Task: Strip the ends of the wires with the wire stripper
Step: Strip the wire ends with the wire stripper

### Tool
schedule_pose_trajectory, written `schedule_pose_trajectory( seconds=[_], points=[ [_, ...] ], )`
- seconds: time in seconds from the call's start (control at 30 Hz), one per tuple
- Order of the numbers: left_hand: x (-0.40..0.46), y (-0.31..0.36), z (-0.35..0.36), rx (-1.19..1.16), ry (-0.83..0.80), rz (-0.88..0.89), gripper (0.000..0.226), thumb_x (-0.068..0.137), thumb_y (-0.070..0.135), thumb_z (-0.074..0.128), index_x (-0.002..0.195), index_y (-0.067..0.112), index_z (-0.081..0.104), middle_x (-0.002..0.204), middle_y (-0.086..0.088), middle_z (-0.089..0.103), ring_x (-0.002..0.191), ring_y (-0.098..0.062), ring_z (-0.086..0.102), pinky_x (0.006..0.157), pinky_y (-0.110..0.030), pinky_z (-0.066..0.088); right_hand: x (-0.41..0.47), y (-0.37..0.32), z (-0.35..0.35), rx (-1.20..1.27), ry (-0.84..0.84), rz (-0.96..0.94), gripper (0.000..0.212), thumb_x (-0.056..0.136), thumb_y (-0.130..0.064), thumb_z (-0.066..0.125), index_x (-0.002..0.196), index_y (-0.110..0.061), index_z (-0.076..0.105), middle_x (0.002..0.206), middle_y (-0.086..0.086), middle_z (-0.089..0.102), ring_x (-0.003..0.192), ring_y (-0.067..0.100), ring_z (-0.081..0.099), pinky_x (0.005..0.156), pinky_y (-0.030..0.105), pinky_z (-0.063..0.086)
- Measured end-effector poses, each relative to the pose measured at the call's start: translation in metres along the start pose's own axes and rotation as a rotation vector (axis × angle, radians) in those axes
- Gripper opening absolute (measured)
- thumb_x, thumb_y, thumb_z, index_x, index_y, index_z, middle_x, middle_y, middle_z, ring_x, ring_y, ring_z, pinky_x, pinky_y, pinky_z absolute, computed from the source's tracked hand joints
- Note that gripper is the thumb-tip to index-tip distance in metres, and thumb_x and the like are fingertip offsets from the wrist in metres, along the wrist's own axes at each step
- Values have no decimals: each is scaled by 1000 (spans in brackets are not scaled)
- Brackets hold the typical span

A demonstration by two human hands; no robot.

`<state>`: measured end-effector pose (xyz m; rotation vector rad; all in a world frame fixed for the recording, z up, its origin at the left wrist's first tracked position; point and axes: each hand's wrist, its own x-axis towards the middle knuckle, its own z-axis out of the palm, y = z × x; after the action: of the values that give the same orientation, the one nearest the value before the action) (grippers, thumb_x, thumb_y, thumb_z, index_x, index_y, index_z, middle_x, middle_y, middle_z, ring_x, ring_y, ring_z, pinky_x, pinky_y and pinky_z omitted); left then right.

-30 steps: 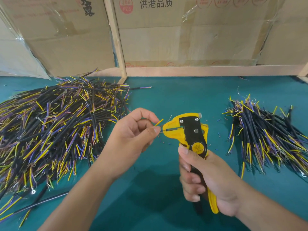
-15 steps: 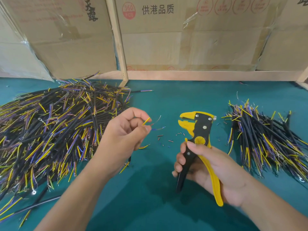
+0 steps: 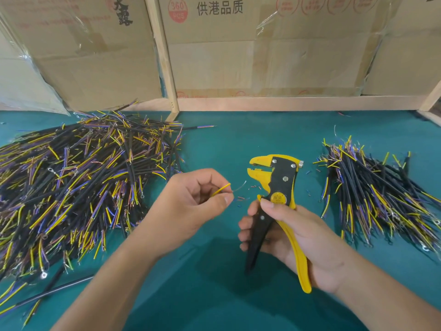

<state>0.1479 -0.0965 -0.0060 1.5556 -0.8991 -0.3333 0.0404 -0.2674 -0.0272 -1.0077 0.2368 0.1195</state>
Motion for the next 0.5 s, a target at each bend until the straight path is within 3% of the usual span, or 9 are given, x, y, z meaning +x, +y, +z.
schedule_pose_trajectory(
  seconds=[0.27, 0.5],
  points=[
    [-2, 3, 9, 27, -96, -15, 8, 88, 9, 64, 81, 12, 63, 64, 15, 57, 56, 3, 45, 56, -7, 36, 2, 7, 1, -41, 5, -87, 9, 82, -21, 71, 80, -11, 72, 75, 17, 61, 70, 32, 64, 74, 47, 58],
    [-3, 1, 10, 42, -140, -33, 8, 89, 9, 63, 81, 12, 62, 64, 15, 55, 56, 2, 43, 57, -8, 35, 2, 9, -1, -62, 10, -98, 11, 84, -20, 69, 81, -10, 71, 75, 16, 61, 69, 30, 62, 73, 45, 58]
  ],
)
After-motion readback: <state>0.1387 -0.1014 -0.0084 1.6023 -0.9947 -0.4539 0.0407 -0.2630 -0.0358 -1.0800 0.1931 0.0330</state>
